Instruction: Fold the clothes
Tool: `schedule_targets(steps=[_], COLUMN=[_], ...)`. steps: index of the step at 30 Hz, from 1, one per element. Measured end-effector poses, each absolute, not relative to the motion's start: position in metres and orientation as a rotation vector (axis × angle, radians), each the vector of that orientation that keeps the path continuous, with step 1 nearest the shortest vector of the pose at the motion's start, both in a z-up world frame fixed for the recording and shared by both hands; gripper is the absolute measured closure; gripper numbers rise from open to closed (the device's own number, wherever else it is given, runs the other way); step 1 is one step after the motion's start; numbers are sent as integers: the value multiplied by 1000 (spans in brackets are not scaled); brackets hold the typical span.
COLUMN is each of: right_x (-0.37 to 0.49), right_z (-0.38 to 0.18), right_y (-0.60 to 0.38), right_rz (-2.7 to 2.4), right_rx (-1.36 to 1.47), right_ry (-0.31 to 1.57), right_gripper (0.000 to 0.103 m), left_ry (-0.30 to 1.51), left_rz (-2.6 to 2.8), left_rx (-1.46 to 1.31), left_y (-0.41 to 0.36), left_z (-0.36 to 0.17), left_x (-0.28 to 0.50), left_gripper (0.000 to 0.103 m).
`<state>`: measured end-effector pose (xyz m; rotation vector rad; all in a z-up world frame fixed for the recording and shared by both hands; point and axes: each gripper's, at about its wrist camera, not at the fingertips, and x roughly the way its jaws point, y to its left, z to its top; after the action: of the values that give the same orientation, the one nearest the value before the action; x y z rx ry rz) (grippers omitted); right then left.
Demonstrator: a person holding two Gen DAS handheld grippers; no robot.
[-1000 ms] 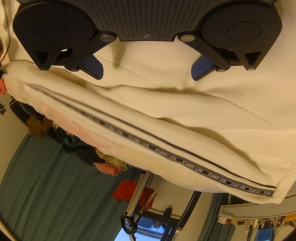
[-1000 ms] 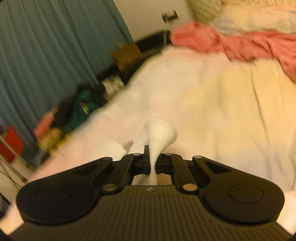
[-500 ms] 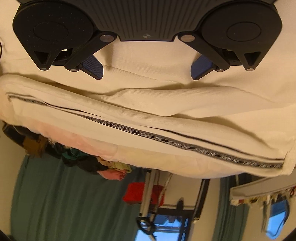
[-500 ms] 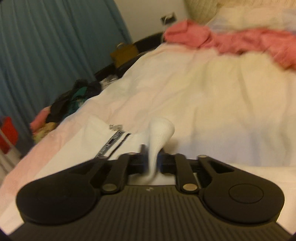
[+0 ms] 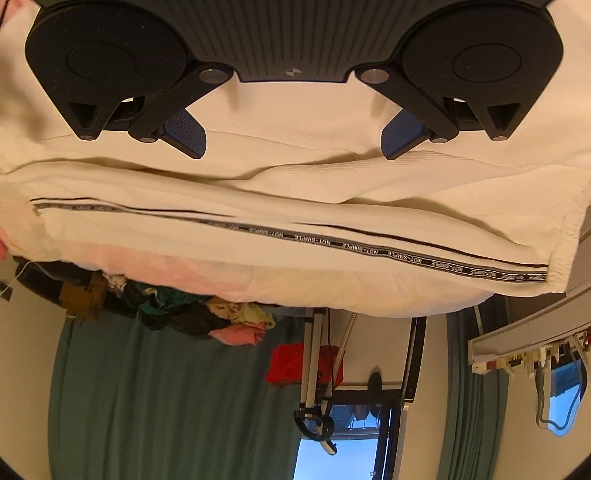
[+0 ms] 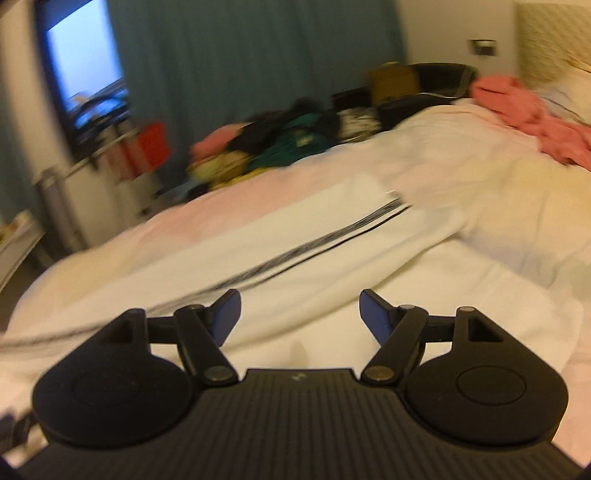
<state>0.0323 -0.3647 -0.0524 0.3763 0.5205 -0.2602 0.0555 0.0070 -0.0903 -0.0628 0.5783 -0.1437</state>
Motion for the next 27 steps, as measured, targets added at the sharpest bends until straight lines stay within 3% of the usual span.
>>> schedule_targets(steps=[7,11,17,27], right_x=[21,27,17,4], right_z=[-38,-43,-42,-50], right_y=[-345,-354,-363,-395], right_rz=[-223,-240,-266,-313], right_rx=[320,376,412,572], right_ry=[487,524,496,472], right_gripper=[30,30,30,30], left_ry=[519,571,846,1047], left_rz=[-179,-101,-51,186], left_rx=[-65,-70,-408,-871], left_y=[27,47,109,229], left_z=[-55,-53,-74,-76], left_x=[1,-8,-2,-18], left_gripper=[0,0,1,7])
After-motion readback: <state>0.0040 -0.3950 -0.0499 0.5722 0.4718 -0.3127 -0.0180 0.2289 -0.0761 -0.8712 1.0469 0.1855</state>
